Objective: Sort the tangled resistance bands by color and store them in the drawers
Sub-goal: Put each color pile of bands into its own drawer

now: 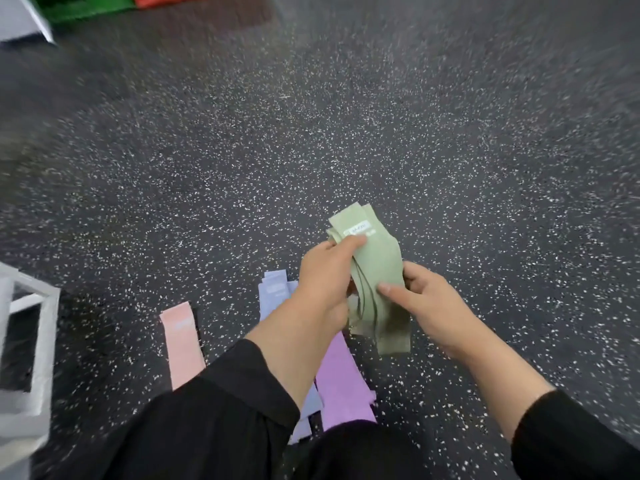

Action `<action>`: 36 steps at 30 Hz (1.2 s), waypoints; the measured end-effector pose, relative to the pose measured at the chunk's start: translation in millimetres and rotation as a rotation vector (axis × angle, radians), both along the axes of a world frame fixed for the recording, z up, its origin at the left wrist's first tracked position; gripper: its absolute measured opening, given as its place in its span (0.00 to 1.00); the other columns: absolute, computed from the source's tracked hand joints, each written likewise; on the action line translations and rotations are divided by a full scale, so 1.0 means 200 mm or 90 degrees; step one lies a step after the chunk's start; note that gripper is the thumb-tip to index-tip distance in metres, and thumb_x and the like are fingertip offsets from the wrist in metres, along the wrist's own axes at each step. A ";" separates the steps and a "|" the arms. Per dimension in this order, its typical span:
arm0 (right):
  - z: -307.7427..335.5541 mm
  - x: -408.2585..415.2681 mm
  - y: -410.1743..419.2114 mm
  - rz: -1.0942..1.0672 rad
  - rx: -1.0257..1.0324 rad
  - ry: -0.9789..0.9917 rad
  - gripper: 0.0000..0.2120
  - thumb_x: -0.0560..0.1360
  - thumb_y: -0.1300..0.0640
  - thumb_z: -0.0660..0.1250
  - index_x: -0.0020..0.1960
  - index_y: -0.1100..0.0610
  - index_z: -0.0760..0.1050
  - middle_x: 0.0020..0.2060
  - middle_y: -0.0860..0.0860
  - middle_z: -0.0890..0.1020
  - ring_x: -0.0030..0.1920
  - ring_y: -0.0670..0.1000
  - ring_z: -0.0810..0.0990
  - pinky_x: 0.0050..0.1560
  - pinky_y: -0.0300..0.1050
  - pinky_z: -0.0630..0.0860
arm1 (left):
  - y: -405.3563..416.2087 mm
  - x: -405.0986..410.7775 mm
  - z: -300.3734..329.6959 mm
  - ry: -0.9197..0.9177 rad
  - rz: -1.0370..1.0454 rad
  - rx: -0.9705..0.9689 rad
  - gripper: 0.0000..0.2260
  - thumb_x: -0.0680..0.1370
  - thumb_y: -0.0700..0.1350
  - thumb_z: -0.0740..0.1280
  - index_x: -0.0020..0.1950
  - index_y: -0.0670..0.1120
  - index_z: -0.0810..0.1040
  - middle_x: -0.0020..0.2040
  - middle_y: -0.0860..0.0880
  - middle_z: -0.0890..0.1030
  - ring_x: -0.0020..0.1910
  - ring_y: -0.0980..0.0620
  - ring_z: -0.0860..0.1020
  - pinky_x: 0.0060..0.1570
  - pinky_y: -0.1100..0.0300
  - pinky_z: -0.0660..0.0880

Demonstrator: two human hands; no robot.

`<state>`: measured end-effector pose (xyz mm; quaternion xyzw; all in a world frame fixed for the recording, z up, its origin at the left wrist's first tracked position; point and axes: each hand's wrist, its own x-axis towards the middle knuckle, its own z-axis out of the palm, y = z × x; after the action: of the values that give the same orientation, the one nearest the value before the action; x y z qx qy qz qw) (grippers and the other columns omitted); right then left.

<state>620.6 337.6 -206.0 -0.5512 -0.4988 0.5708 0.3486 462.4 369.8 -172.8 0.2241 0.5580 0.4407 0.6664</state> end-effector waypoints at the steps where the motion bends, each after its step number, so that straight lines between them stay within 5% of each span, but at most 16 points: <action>1: 0.08 -0.05 -0.01 -0.007 0.019 0.010 0.09 0.77 0.54 0.72 0.57 0.50 0.81 0.50 0.53 0.87 0.51 0.59 0.86 0.56 0.62 0.81 | -0.01 -0.04 0.09 -0.006 0.007 0.022 0.03 0.80 0.43 0.70 0.51 0.44 0.81 0.41 0.44 0.85 0.32 0.51 0.82 0.33 0.59 0.78; 7: 0.62 -0.45 -0.09 0.007 0.135 0.044 0.08 0.79 0.54 0.70 0.57 0.50 0.80 0.50 0.49 0.87 0.51 0.53 0.86 0.56 0.58 0.81 | -0.31 -0.36 0.52 0.041 0.005 0.141 0.16 0.83 0.57 0.64 0.62 0.48 0.81 0.55 0.45 0.87 0.51 0.46 0.85 0.53 0.51 0.80; 10: 0.76 -0.70 -0.20 0.037 0.185 -0.048 0.08 0.79 0.46 0.67 0.54 0.49 0.80 0.47 0.47 0.86 0.50 0.52 0.85 0.54 0.57 0.80 | -0.50 -0.51 0.63 0.038 0.030 0.142 0.20 0.84 0.60 0.60 0.62 0.48 0.83 0.57 0.45 0.87 0.59 0.45 0.84 0.64 0.45 0.78; 16: 0.94 -1.16 -0.57 0.112 0.215 -0.124 0.15 0.84 0.47 0.56 0.66 0.52 0.70 0.55 0.47 0.79 0.54 0.51 0.77 0.54 0.47 0.72 | -0.85 -0.82 0.79 0.118 0.118 0.146 0.16 0.83 0.57 0.62 0.63 0.50 0.82 0.56 0.49 0.87 0.49 0.54 0.85 0.44 0.60 0.80; 22: 1.06 -1.38 -0.85 0.189 0.178 -0.013 0.11 0.80 0.44 0.62 0.55 0.47 0.78 0.49 0.44 0.85 0.53 0.49 0.84 0.56 0.54 0.80 | -1.21 -1.11 0.88 0.115 0.194 0.160 0.15 0.84 0.52 0.62 0.66 0.48 0.80 0.58 0.46 0.86 0.59 0.47 0.84 0.64 0.46 0.78; 26: 1.07 -1.49 -1.01 0.180 0.238 -0.016 0.10 0.79 0.47 0.62 0.58 0.44 0.77 0.51 0.44 0.85 0.54 0.49 0.83 0.58 0.59 0.79 | -1.36 -1.19 0.95 0.104 0.178 0.172 0.13 0.79 0.41 0.62 0.61 0.44 0.82 0.58 0.38 0.85 0.53 0.45 0.83 0.57 0.51 0.77; 29: 1.11 -1.51 -1.07 0.186 0.216 0.039 0.06 0.77 0.50 0.68 0.54 0.44 0.80 0.49 0.46 0.86 0.52 0.52 0.85 0.57 0.64 0.79 | -1.45 -1.28 0.99 0.117 0.180 0.201 0.17 0.71 0.44 0.66 0.58 0.45 0.83 0.53 0.41 0.85 0.52 0.46 0.81 0.58 0.49 0.75; 33: 1.19 -1.52 -1.12 0.194 0.196 0.120 0.10 0.77 0.55 0.72 0.57 0.49 0.80 0.50 0.50 0.88 0.52 0.55 0.86 0.56 0.66 0.80 | -1.54 -1.35 0.99 0.088 0.190 0.224 0.12 0.81 0.47 0.66 0.60 0.44 0.83 0.51 0.44 0.86 0.47 0.49 0.80 0.49 0.52 0.72; 36: 1.22 -1.52 -1.15 0.205 0.165 0.160 0.10 0.78 0.59 0.71 0.59 0.55 0.79 0.50 0.55 0.87 0.52 0.61 0.86 0.55 0.68 0.80 | -1.59 -1.37 0.98 0.090 0.180 0.236 0.11 0.83 0.47 0.66 0.60 0.45 0.83 0.53 0.44 0.86 0.50 0.48 0.80 0.53 0.51 0.72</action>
<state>315.9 107.1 38.3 -0.3400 -0.6021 0.6144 0.3801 188.9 51.6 22.9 0.2924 0.5386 0.6081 0.5047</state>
